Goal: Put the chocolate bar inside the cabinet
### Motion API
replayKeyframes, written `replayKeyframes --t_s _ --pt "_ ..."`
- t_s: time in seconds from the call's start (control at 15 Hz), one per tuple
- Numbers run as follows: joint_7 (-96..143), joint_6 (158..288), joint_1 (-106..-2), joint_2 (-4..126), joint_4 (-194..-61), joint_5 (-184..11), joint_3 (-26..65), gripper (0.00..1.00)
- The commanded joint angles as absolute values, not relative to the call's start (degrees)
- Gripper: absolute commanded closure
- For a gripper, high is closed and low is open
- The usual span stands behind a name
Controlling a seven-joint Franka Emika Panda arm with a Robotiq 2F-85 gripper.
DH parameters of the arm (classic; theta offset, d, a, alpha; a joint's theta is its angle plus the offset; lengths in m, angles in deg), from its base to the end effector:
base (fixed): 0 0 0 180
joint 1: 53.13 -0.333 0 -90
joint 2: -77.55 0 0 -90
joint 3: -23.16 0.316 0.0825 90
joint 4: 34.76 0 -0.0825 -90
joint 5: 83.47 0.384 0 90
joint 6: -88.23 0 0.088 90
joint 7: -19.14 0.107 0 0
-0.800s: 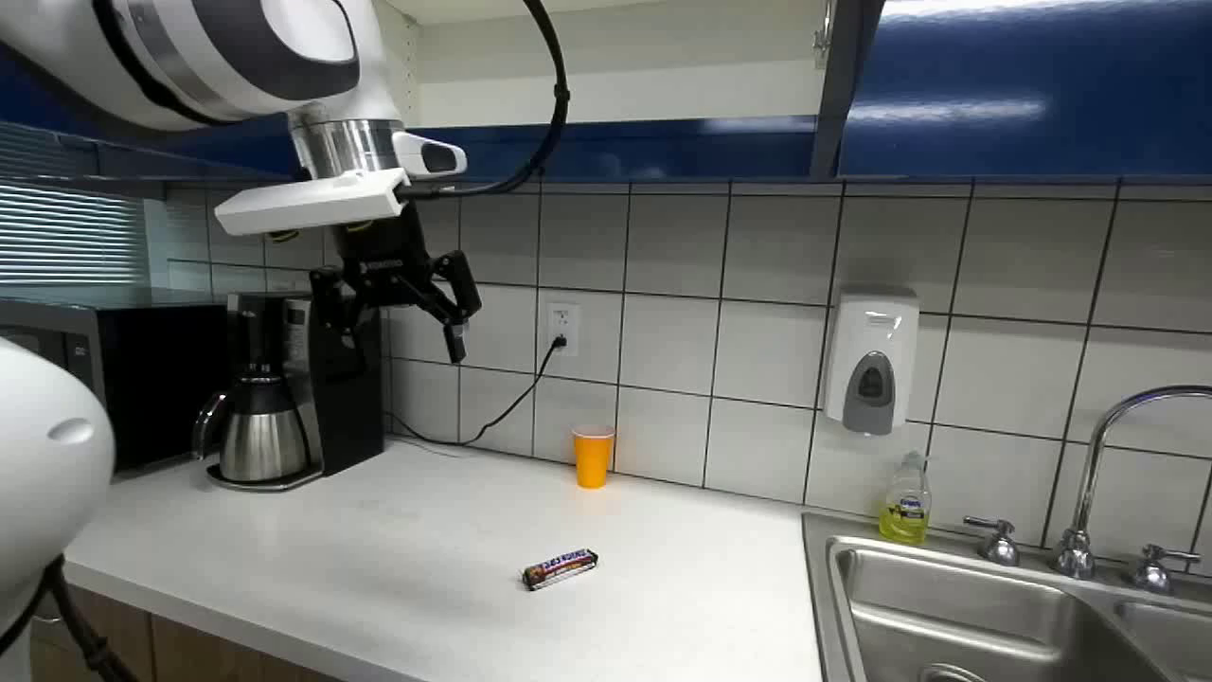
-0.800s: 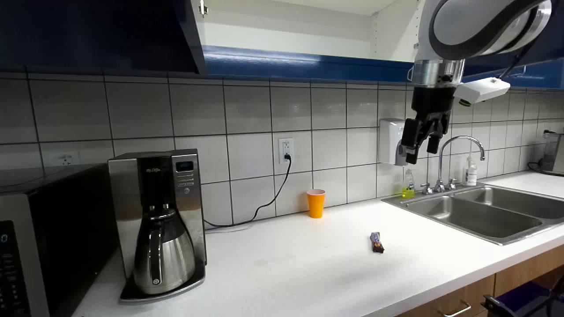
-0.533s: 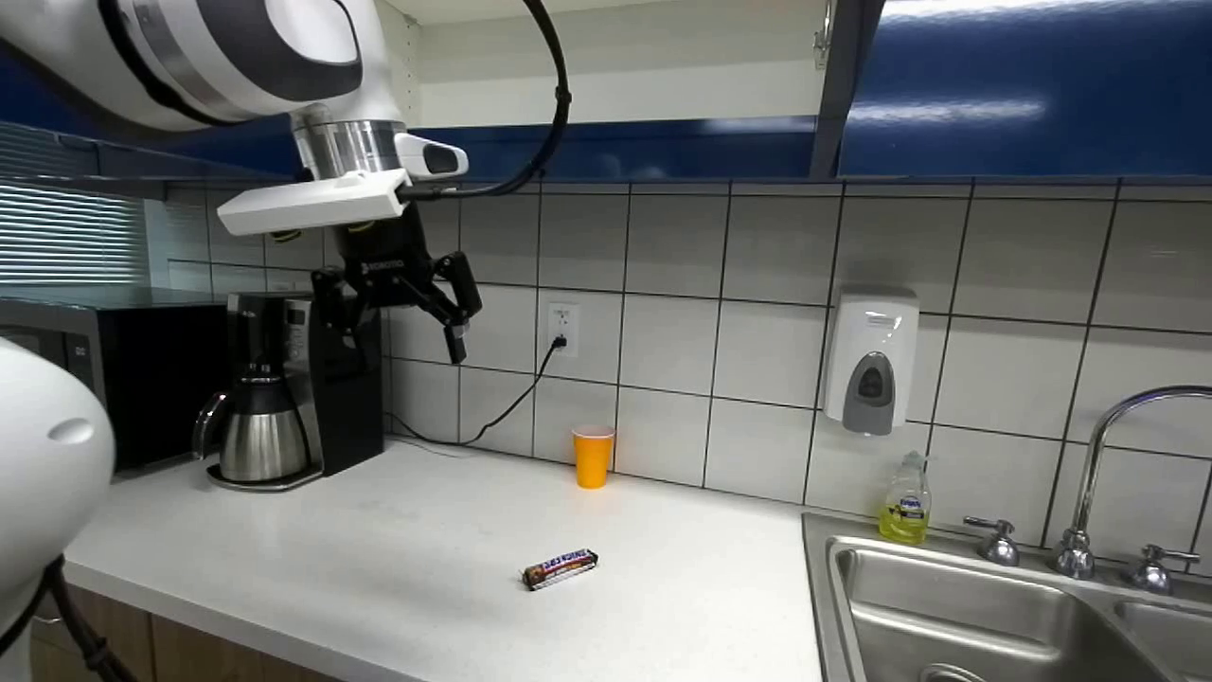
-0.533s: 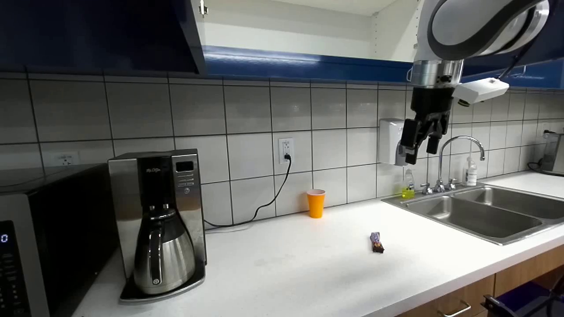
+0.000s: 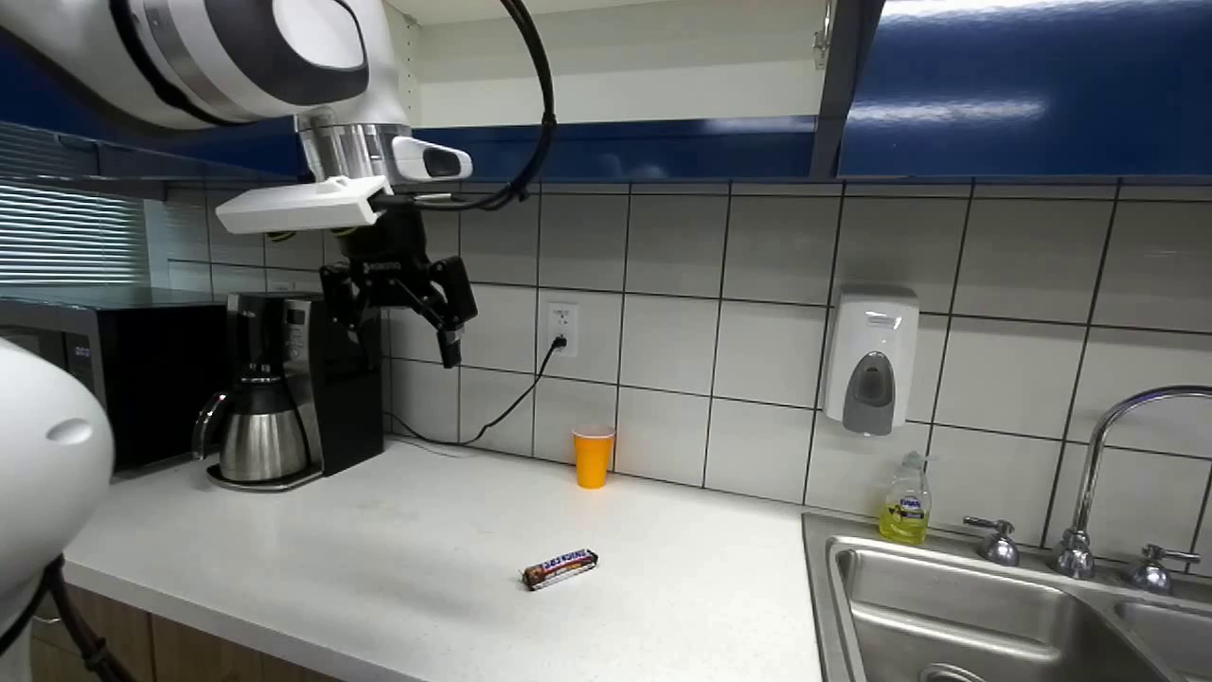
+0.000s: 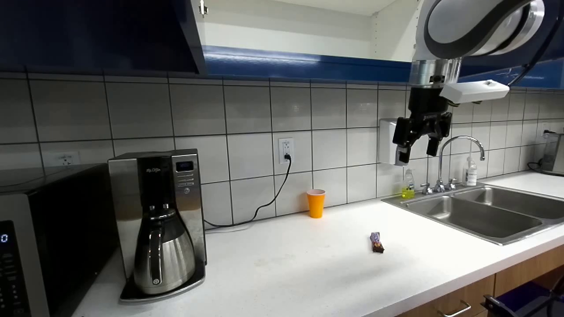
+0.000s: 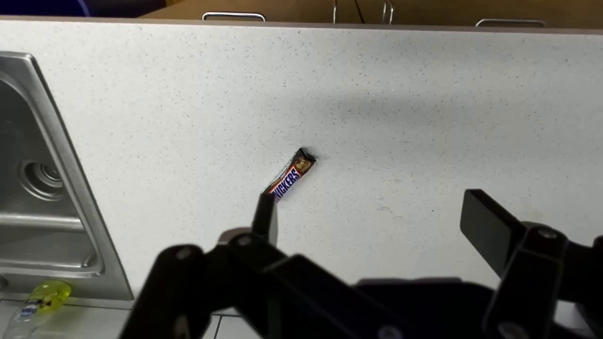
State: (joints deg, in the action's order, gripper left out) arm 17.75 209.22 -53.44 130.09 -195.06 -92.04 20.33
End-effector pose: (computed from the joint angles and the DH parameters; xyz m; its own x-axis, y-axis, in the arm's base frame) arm 0.3002 -0.0196 0.4680 0.9724 0.0681 0.2231 0.0446 -0.9931 0.1085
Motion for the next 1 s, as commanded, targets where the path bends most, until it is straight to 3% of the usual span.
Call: replayKeyframes --t_s 0.0,0.93 --pt "22.1 212.0 -51.2 127.0 -194.8 -89.8 21.2 0.0" --pt "28.2 229.8 -46.5 104.6 -191.6 -86.4 20.8 0.0"
